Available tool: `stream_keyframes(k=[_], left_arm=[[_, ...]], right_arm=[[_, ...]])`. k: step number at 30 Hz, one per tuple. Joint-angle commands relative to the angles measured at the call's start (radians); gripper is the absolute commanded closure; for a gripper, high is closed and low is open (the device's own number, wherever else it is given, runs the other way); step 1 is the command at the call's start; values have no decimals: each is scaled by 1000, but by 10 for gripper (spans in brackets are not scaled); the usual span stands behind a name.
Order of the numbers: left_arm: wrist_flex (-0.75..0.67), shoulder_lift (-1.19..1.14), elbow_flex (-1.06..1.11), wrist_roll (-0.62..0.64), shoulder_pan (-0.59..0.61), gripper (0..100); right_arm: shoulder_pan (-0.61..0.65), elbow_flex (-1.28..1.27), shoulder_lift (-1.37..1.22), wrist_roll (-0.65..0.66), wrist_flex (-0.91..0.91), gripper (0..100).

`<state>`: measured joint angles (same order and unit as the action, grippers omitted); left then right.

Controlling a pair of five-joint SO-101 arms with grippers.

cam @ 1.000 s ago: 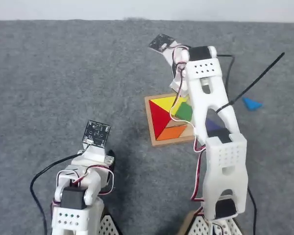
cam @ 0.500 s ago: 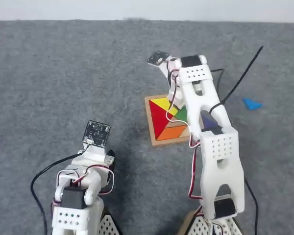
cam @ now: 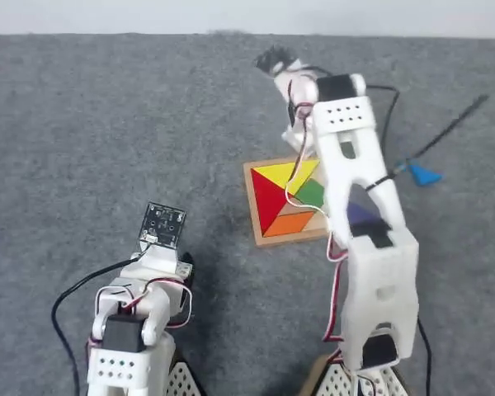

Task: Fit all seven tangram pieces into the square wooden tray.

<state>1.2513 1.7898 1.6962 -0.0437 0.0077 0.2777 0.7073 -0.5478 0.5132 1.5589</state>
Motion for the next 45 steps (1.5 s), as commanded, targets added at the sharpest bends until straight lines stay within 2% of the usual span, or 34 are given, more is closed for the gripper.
stream_keyframes(k=[1, 7, 15, 22, 26, 30, 34, 37, 41, 45], left_arm=[[3, 12, -13, 9, 8, 899], [3, 12, -13, 9, 8, 899], [3, 12, -13, 9, 8, 899], [3, 12, -13, 9, 8, 899], [3, 12, -13, 9, 8, 899], [3, 12, -13, 9, -34, 899], [3, 12, -13, 11, -196, 899], [3, 12, -13, 11, -272, 899], [3, 12, -13, 11, -322, 899], [3, 14, -13, 8, -318, 899]], right_arm=[[-59, 31, 166, -34, 27, 976], [-176, -66, 252, -29, 31, 976], [-203, -592, 519, -40, -265, 975], [-239, -1100, 748, -222, -472, 972], [-268, -1267, 803, -252, -564, 972], [-298, -1338, 820, -272, -570, 972], [-295, -1372, 820, -281, -578, 972], [-298, -1372, 822, -281, -579, 972], [-329, -1359, 823, -281, -578, 972], [-372, -1324, 817, -279, -558, 971]])
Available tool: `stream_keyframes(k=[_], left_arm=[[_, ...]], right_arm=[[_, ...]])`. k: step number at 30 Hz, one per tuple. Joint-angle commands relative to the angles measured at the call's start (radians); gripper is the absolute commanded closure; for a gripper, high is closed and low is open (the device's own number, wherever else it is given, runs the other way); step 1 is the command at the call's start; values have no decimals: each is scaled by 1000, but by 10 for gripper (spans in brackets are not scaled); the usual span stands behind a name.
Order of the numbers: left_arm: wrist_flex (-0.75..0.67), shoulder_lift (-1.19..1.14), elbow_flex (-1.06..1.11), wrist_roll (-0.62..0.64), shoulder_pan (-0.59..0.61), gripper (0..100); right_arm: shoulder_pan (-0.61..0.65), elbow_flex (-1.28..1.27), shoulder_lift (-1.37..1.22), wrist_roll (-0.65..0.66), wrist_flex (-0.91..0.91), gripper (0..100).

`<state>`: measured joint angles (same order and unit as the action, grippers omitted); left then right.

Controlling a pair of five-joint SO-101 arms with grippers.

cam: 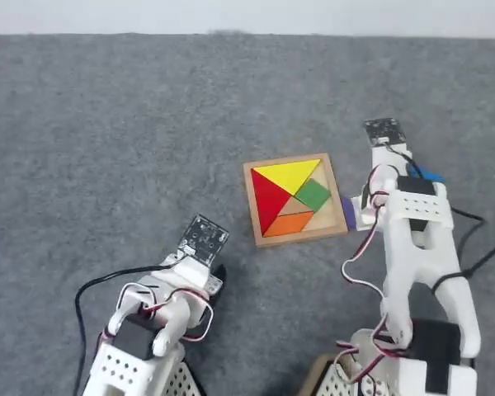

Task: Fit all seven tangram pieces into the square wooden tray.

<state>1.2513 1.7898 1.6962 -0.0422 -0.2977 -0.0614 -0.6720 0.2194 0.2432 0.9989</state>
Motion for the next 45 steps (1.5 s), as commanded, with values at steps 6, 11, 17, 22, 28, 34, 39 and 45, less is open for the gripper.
stream_keyframes(k=[6, 11, 17, 22, 28, 34, 39, 45], left_arm=[[3, 14, -12, -87, 109, 901], [5, 14, -13, -252, 250, 901], [5, 12, -13, -253, 252, 901], [5, 11, -13, -253, 252, 901], [5, 11, -13, -252, 252, 901], [5, 11, -13, -252, 252, 901], [5, 11, -13, -252, 252, 901], [5, 11, -13, -252, 252, 901]], right_arm=[[-91, 155, 41, 0, 31, 954], [-116, 528, -173, 8, 206, 813], [-148, 1108, -590, 204, 444, 809], [-162, 1513, -888, 440, 618, 804], [-176, 1886, -1127, 747, 800, 804], [-232, 1947, -1250, 934, 791, 804], [-257, 1953, -1287, 941, 786, 804], [-255, 1950, -1340, 939, 753, 805]])
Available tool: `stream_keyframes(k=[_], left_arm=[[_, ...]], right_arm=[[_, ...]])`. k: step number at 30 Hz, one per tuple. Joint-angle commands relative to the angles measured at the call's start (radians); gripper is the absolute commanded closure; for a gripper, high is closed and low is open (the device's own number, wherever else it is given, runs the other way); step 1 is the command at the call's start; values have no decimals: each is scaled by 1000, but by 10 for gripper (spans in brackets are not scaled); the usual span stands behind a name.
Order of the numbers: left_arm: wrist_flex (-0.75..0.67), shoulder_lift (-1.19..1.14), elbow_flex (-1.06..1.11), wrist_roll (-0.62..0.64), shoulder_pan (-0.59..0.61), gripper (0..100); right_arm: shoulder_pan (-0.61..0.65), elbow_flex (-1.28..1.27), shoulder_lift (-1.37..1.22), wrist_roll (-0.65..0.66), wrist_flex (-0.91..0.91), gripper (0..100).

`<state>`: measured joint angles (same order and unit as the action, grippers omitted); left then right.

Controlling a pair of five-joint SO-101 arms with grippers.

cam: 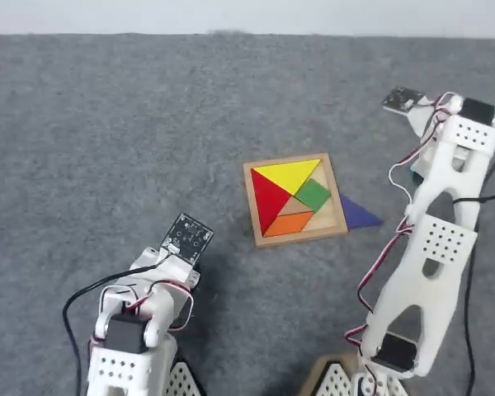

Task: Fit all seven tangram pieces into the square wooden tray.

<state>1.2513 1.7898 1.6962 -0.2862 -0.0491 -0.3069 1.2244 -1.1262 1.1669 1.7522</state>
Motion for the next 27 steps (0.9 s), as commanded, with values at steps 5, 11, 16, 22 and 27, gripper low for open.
stream_keyframes(k=[5, 11, 16, 22, 27], left_arm=[[5, 11, -13, -8, 5, 901], [5, 11, -13, -8, 3, 901], [5, 11, -13, -8, 6, 901], [5, 11, -13, -8, 6, 901], [5, 11, -13, -8, 8, 901]], right_arm=[[-12, 55, -54, 17, -7, 808], [-25, 55, -79, 12, -7, 846], [-25, 60, -67, 11, 1, 922], [15, 163, -31, -69, 42, 991], [38, 195, 4, -213, 44, 984]])
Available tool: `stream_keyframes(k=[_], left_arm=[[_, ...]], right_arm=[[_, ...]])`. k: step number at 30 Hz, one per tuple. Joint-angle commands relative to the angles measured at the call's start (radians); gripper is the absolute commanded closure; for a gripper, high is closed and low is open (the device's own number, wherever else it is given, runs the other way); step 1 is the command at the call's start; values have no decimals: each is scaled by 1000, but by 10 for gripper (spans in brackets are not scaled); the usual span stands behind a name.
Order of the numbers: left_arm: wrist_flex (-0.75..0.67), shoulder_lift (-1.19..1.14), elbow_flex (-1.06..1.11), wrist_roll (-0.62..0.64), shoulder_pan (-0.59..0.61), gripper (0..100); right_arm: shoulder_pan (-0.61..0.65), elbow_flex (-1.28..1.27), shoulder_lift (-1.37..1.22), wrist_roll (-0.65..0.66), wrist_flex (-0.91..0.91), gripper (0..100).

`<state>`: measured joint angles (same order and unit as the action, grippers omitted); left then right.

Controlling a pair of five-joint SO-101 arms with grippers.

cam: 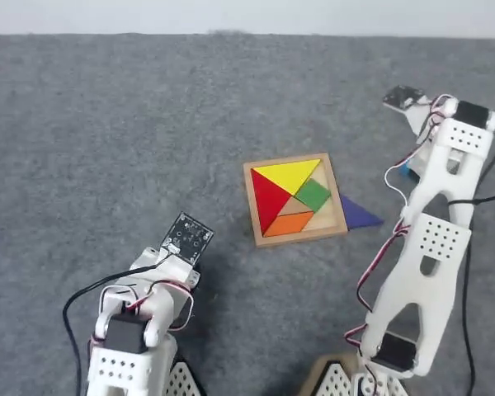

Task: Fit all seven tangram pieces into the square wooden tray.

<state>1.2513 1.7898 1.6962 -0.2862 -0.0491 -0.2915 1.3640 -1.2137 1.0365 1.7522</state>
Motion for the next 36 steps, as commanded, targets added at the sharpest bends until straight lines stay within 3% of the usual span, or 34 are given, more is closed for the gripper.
stream_keyframes(k=[1, 6, 13, 23, 30, 36], left_arm=[[5, 11, -13, -8, 8, 901], [5, 11, -13, -8, 8, 901], [5, 11, -13, -9, 5, 901], [5, 11, -13, -9, 5, 901], [5, 11, -13, -9, 8, 901], [5, 11, -13, -11, 9, 901]], right_arm=[[33, 48, 97, -123, 45, 975], [62, -44, 125, -270, 45, 869], [124, -120, 125, -347, 44, 768], [179, 35, 133, -1019, 24, 899], [182, 40, 97, -1034, -15, 896], [179, 41, 76, -1168, -16, 759]])
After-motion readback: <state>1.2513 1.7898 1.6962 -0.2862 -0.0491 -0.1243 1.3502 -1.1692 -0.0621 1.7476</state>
